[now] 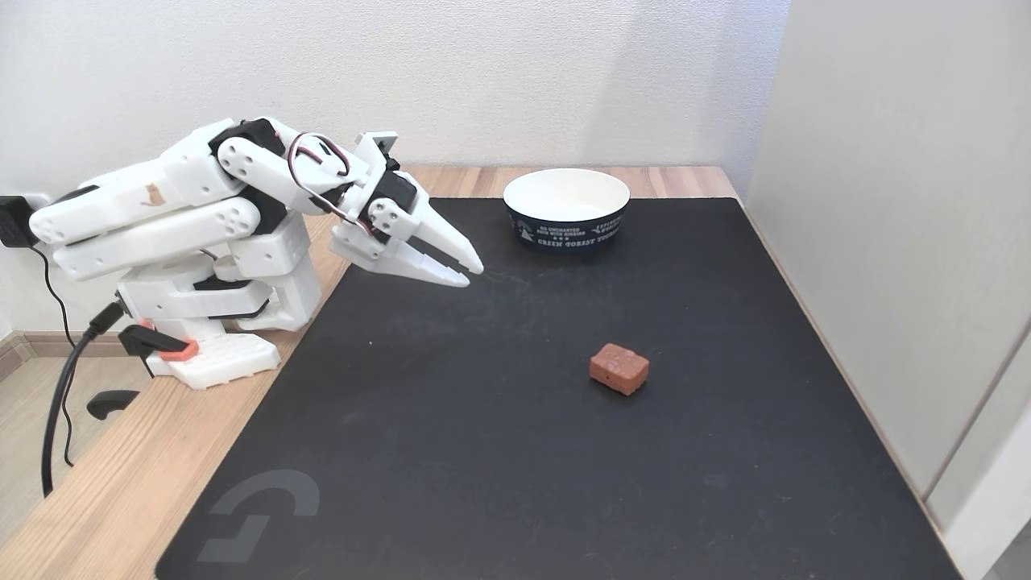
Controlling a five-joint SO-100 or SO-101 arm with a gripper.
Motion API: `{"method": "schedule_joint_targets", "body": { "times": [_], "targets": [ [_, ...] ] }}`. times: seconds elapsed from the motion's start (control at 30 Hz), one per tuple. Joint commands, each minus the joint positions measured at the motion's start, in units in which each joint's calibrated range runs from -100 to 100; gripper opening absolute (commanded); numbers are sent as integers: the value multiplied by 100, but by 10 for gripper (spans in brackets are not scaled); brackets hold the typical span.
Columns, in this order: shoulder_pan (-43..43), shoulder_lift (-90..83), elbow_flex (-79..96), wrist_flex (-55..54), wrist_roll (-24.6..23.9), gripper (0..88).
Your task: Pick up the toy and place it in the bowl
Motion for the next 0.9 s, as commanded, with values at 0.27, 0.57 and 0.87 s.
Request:
{"method": "schedule_joint_targets", "body": {
  "times": [0.27, 0.57, 0.87],
  "targets": [
    [31, -83, 69, -5, -30, 108],
    [-36, -83, 69, 12, 22, 372],
    [-312, -83, -93, 79, -35, 372]
  ]
}}
